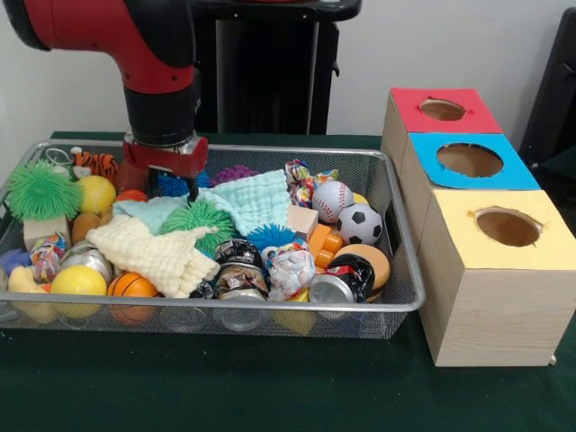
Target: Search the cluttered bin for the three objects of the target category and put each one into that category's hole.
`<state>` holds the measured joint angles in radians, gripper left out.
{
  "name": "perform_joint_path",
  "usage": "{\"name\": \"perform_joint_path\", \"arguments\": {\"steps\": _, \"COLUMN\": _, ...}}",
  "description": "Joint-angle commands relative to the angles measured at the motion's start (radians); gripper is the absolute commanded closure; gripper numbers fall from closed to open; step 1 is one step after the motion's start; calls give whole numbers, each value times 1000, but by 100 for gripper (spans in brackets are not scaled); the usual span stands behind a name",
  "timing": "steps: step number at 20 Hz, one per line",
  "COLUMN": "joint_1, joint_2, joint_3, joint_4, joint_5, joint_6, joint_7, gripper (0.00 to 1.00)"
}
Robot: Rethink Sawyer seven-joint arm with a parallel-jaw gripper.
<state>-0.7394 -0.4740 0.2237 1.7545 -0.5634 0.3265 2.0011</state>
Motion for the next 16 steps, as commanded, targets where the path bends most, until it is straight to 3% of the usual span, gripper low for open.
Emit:
{"name": "perform_joint_path", "arguments": {"steps": 1, "joint_1": -44, "joint_2": 129, "joint_3": 86, "joint_4": -72, "joint_5": -56, "joint_6": -98, "joint_7": -32, "gripper": 0}}
{"name": "perform_joint_path", "arguments": {"steps": 7, "joint_1": -63, "joint_2": 147, "joint_3": 123, "joint_4": -38, "joint_5": -56, "joint_6": -212, "joint_7": 12, "gripper": 0}}
{"name": "perform_joint_path", "arguments": {"steps": 12, "joint_1": -9, "joint_2": 150, "joint_3": 63, "joint_4": -81, "joint_5": -81, "joint_6": -253, "joint_7": 28, "gripper": 0}}
{"name": "perform_joint_path", "arguments": {"steps": 13, "joint_1": 0, "joint_2": 148, "joint_3": 53, "joint_4": -86, "joint_5": -88, "joint_6": -248, "joint_7": 30, "gripper": 100}}
{"name": "perform_joint_path", "arguments": {"steps": 16, "joint_1": -2, "joint_2": 137, "joint_3": 57, "joint_4": -78, "joint_5": -76, "joint_6": -199, "joint_7": 23, "gripper": 100}}
